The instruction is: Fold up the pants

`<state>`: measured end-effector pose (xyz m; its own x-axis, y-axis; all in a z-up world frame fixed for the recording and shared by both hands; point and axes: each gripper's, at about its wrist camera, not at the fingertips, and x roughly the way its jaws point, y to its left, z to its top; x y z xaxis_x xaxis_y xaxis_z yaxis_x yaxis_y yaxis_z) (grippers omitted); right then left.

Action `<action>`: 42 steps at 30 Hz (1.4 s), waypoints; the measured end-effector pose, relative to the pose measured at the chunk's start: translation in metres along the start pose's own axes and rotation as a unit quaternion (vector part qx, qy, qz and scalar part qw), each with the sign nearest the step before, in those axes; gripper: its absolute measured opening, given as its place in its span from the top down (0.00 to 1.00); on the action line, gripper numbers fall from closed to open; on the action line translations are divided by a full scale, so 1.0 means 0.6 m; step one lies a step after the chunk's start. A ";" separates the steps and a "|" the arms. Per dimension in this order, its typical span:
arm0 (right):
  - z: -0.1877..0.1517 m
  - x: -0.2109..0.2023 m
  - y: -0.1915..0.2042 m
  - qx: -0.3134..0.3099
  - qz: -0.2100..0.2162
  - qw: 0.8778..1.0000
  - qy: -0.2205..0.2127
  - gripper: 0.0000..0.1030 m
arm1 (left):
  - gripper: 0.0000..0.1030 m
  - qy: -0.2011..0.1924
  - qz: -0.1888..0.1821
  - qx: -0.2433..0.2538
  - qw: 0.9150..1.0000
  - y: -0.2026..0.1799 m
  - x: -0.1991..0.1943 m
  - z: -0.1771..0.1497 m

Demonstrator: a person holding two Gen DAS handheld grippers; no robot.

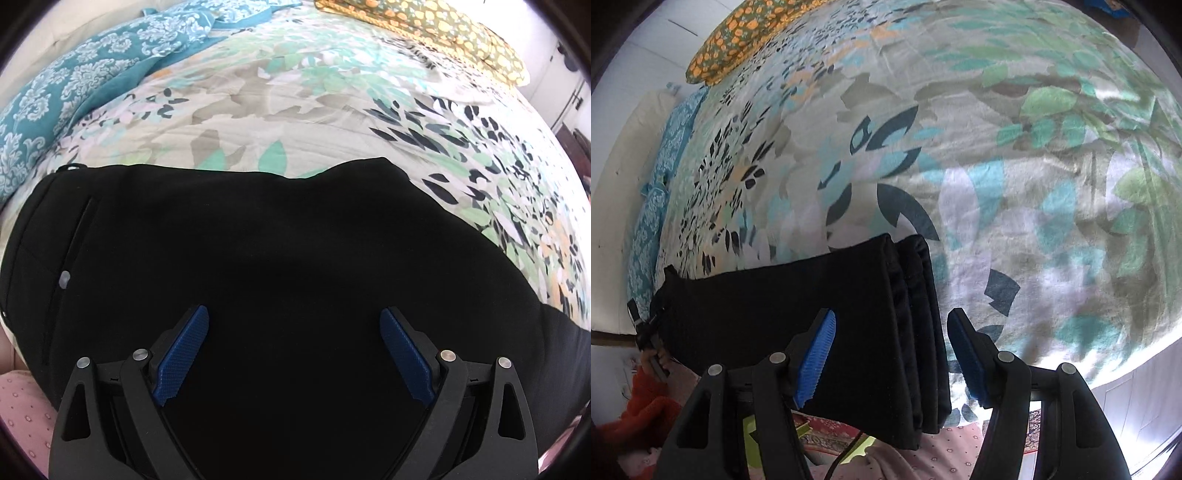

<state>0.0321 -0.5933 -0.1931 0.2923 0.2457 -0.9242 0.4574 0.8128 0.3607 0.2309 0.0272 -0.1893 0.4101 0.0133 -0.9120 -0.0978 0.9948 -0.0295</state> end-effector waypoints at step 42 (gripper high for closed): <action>-0.093 0.329 0.853 -0.114 0.314 0.939 0.078 0.71 | 0.06 -0.025 -0.083 -0.132 0.987 0.128 -0.059 0.004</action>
<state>0.2771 -0.0994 -0.1981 0.3099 0.7749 -0.5510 0.0387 0.5687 0.8216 0.2107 0.1035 -0.1582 0.4838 -0.1364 -0.8645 -0.2556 0.9227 -0.2886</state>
